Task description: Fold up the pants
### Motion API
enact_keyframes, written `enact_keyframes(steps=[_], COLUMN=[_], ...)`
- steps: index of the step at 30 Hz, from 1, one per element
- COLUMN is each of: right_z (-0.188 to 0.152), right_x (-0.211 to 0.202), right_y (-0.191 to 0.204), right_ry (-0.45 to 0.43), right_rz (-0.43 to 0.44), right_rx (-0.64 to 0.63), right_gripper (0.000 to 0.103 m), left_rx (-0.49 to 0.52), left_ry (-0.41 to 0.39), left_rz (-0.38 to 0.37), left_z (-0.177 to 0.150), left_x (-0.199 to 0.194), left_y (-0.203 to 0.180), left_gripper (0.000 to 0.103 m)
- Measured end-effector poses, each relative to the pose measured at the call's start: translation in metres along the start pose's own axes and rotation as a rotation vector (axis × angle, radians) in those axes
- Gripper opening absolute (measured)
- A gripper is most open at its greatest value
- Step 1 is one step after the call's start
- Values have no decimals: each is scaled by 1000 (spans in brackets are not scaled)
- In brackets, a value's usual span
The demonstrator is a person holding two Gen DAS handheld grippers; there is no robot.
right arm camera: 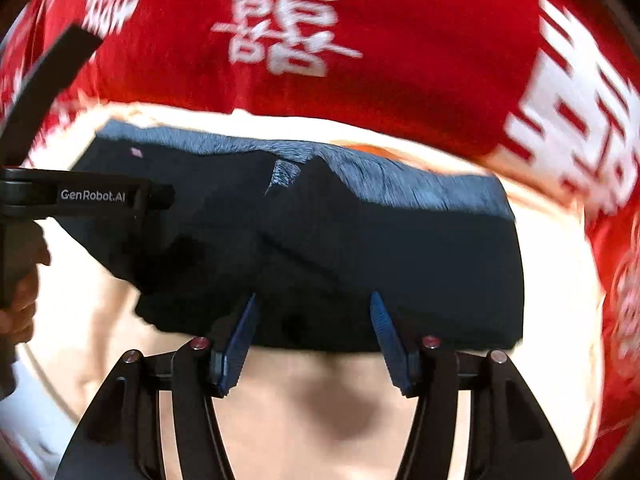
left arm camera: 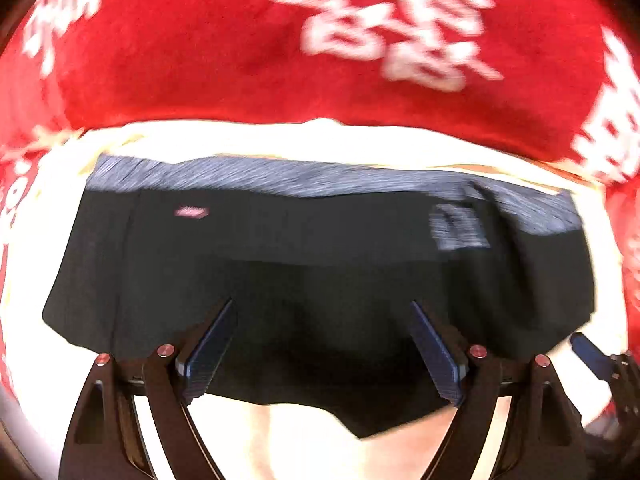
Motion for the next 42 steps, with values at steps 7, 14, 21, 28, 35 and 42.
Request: enact_keyframes(steps=[7, 14, 21, 28, 35, 42], right_z=[-33, -54, -73, -76, -62, 6], right_x=[-19, -15, -14, -18, -17, -4], right_y=[-65, -97, -114, -129, -134, -106], right_ry=[66, 108, 137, 140, 101, 34], right_rz=[45, 58, 94, 87, 101, 276], right_rx=[202, 305, 388, 409, 399, 284], right_gripper=[62, 62, 62, 62, 62, 62], left_rx=[193, 178, 131, 236, 120, 73], left_ry=[36, 148, 190, 221, 185, 119], left_rz=[-197, -236, -334, -167, -109, -122], left_z=[10, -8, -8, -36, -52, -49], left_x=[-13, 8, -4, 11, 20, -1], left_y=[-75, -121, -124, -97, -71, -60], left_gripper=[87, 41, 12, 1, 1, 1])
Point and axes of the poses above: each gripper's, at about its wrist camera, not at the fingertips, and x roughly the way its jaws point, y to its left, z to its top, the point moved 2 cm from there along x, roughly the way its jaws point, and after that the axes turned 1 degree about z, right-handed, at the moved point
